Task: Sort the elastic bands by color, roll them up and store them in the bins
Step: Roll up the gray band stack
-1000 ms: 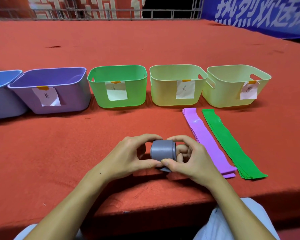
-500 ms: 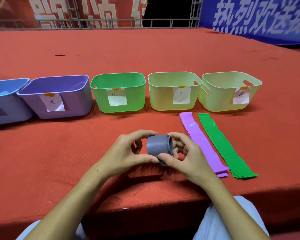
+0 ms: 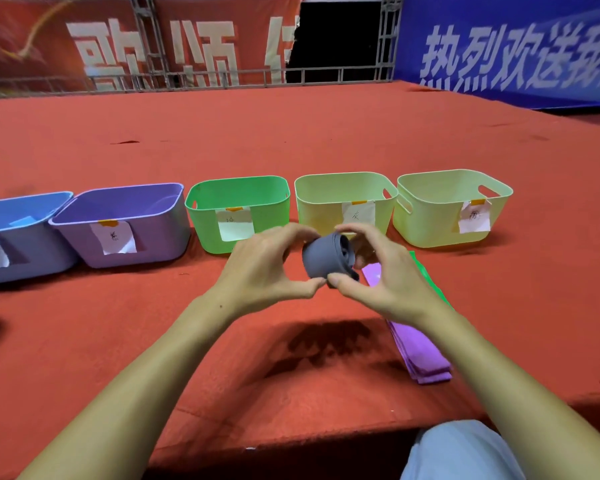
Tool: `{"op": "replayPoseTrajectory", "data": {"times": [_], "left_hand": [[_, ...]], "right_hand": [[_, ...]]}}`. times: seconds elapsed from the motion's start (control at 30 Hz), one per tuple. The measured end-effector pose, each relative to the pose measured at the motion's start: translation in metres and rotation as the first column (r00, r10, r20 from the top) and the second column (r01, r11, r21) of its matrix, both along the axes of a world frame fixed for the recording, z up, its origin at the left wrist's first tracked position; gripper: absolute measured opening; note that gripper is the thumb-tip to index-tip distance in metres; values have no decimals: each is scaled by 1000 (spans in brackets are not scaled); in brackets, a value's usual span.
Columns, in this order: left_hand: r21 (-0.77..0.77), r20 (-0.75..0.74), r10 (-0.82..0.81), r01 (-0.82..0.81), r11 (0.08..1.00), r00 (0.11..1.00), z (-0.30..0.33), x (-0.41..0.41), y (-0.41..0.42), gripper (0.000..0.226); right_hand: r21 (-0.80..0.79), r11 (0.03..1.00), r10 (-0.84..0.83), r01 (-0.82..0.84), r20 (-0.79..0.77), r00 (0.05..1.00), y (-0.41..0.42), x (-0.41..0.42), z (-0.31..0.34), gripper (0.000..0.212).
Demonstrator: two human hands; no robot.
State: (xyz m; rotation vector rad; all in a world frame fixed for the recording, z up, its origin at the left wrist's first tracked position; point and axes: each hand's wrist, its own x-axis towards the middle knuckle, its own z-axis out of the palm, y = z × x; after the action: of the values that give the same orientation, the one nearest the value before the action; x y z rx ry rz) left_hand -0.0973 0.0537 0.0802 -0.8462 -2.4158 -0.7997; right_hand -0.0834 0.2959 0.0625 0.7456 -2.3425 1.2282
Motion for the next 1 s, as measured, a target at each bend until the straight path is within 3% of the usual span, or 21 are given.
{"op": "replayPoseTrajectory", "data": {"times": [0.23, 0.37, 0.6, 0.77, 0.93, 1.0], "left_hand": [[131, -38, 50, -45, 990, 998, 18, -81, 24, 58], [117, -50, 92, -85, 989, 995, 28, -130, 45, 58], [22, 78, 172, -174, 984, 982, 36, -200, 62, 65], [5, 206, 40, -42, 999, 978, 29, -230, 56, 77], [-39, 232, 69, -61, 997, 970, 13, -246, 51, 55], [-80, 267, 106, -88, 993, 958, 11, -248, 50, 56]], "right_hand": [[-142, 988, -46, 56, 70, 996, 11, -70, 25, 57], [-219, 966, -137, 140, 30, 990, 16, -125, 40, 54], [-61, 964, -254, 257, 48, 966, 19, -203, 57, 61], [113, 969, -236, 219, 161, 958, 18, -240, 51, 74], [241, 960, -204, 143, 255, 945, 17, -262, 45, 78], [248, 963, -185, 107, 318, 930, 14, -267, 42, 80]]}}
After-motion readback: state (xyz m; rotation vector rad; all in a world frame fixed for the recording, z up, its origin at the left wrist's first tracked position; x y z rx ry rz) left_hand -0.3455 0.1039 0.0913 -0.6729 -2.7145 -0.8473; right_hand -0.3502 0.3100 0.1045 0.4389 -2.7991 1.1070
